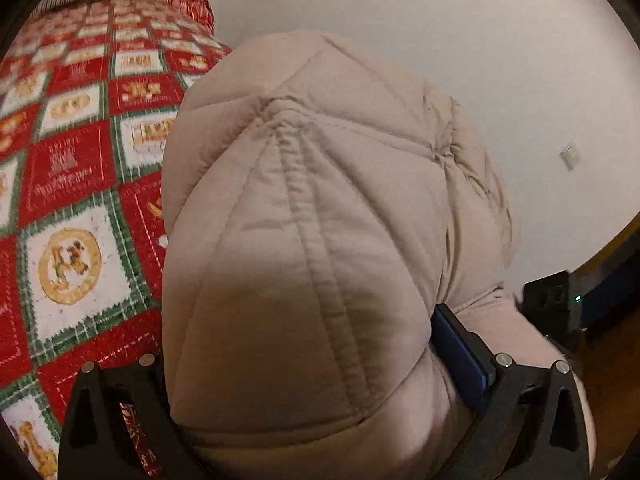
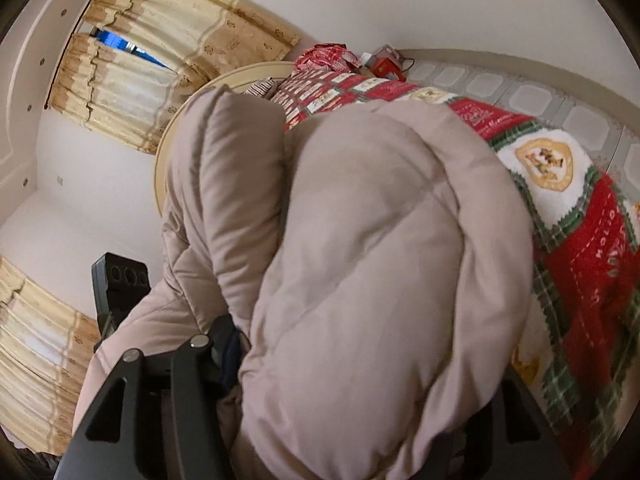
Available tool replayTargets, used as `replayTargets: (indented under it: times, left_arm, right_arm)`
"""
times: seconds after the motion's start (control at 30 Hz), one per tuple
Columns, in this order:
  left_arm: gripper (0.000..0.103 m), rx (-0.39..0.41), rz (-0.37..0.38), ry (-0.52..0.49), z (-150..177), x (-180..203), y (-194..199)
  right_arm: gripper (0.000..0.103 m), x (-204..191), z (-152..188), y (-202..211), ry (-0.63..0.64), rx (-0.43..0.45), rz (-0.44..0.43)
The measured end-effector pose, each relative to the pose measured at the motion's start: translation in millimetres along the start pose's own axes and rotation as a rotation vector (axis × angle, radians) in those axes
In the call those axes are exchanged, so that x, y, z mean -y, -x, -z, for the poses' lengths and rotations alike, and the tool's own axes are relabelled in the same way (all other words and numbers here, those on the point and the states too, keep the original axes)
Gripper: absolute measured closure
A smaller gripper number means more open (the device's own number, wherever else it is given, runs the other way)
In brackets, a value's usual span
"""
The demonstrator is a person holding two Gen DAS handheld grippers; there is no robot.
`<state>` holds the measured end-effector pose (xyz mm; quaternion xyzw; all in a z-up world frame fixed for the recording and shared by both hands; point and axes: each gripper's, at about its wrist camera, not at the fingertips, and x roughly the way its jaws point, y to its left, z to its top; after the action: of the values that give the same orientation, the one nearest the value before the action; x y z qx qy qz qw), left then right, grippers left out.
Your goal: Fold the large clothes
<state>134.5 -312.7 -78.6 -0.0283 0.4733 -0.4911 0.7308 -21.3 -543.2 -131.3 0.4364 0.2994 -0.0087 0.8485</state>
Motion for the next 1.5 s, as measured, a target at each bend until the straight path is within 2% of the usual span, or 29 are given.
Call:
replayTargets:
  times: [0.13,0.33,0.53,0.93,1.13,1.3,1.5]
  left_arm:
    - [0.001,0.005,-0.027,-0.008,6.0,8.1,0.4]
    - [0.001,0.003,-0.033,0.007,4.9,3.1,-1.8]
    - [0.001,0.005,-0.034,0.050,2.8,-3.4,-6.2]
    - [0.001,0.032,-0.010,0.125,10.0,-13.8,-3.9]
    - [0.001,0.035,-0.011,0.117,10.2,-13.3,-3.2]
    - [0.001,0.030,-0.005,0.112,12.5,-15.0,0.4]
    - [0.001,0.028,0.018,0.122,15.9,-19.3,2.4]
  right_arm:
    - [0.047,11.0,10.2,13.5,-0.016,-0.002,0.000]
    - [0.047,0.4,11.7,13.7,-0.018,-0.002,0.023]
    - [0.045,-13.5,3.6,3.8,0.033,-0.034,0.084]
    - [0.038,-26.8,-10.2,-19.3,0.118,-0.076,0.127]
    - [0.037,-23.0,-11.7,-19.7,0.109,-0.078,0.113]
    - [0.037,-12.9,-9.5,-10.3,0.057,-0.062,0.056]
    - [0.034,-19.5,-4.2,-3.4,0.067,-0.028,0.090]
